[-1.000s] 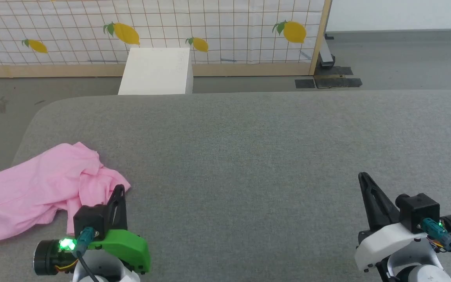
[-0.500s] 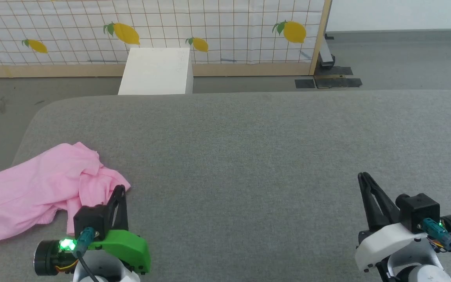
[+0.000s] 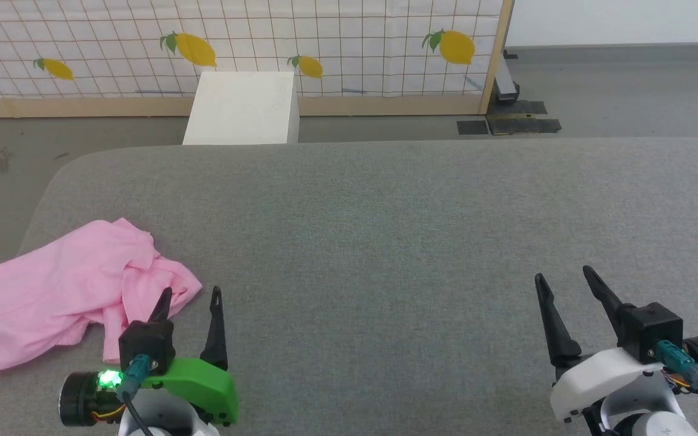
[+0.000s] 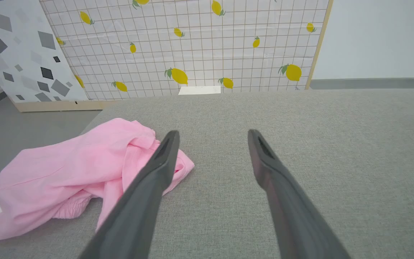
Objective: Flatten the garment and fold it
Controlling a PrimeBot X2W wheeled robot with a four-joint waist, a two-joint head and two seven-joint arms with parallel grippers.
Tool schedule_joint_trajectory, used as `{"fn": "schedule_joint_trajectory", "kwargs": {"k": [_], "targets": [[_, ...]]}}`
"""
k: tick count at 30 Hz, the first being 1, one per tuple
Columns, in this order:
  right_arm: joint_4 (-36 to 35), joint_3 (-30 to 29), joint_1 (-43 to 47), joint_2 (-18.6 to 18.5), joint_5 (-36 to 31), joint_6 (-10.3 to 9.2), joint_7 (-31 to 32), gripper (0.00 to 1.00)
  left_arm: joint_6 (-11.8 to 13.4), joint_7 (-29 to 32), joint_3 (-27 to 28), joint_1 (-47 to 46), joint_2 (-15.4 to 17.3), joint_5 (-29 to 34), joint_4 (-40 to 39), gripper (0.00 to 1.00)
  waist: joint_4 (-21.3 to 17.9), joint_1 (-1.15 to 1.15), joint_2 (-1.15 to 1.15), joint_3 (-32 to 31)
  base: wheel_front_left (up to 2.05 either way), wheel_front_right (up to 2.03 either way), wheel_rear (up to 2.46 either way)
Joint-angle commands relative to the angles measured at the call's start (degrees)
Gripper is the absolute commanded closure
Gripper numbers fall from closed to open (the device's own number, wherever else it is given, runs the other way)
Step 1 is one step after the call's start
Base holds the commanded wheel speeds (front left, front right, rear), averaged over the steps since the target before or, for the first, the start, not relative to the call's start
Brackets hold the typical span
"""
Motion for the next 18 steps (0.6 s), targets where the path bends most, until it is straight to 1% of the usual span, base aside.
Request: {"fn": "schedule_joint_trajectory", "kwargs": {"k": [1,18], "targets": [[0.37,-0.2,-0.43,0.04,0.7,0.0,-0.63,0.0,-0.32,-0.65,-0.26,-0.84,-0.03,-0.52,0.05,0.0,0.02,0.0,0.05,0.06,0.0,0.0,0.0],[1.15,-1.17,-0.85,0.07,3.01,-0.02,-2.61,0.0,-0.67,-2.89,-1.0,-1.83,-0.07,-2.72,0.35,0.0,0.17,0.0,0.12,0.44,0.0,0.0,0.0]]}}
